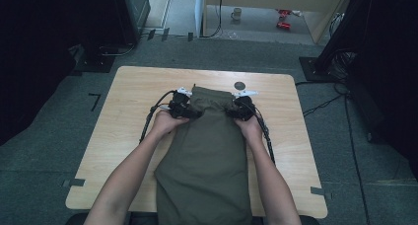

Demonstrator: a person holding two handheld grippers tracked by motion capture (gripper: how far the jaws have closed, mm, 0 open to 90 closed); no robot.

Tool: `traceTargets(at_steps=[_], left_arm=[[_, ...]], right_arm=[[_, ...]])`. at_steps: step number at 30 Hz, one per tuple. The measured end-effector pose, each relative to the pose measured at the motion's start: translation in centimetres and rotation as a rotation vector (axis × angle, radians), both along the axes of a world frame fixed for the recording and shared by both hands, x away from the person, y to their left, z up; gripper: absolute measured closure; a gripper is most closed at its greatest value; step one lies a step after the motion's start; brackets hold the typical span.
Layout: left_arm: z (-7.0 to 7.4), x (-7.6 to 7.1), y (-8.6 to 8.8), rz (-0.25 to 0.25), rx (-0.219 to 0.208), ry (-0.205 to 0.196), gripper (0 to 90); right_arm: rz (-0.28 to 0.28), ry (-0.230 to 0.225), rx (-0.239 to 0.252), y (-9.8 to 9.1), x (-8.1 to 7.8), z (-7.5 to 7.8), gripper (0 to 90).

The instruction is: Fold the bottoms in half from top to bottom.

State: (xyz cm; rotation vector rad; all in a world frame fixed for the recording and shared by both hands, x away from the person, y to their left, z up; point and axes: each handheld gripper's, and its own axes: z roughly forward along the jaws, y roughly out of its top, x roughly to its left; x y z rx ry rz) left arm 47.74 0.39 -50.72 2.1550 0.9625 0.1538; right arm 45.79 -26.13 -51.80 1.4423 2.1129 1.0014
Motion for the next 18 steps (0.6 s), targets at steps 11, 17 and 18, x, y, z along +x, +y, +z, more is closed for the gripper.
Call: traceTargets(at_steps=[11, 17, 18], left_arm=[[-0.2, -0.4, 0.5, 0.006, -0.031, -0.007, 38.4], [-0.1, -0.5, 0.2, 0.020, -0.006, -0.019, 56.6], [-0.1, -0.5, 0.2, 0.024, -0.008, -0.014, 60.6]], right_arm=[[0.032, 0.006, 0.041, -1.3, -0.5, 0.0, 74.6], [0.010, 0.030, 0.048, -0.8, -0.5, 0.2, 82.5], [0.008, 0.037, 0.044, -0.7, -0.5, 0.3, 82.7]])
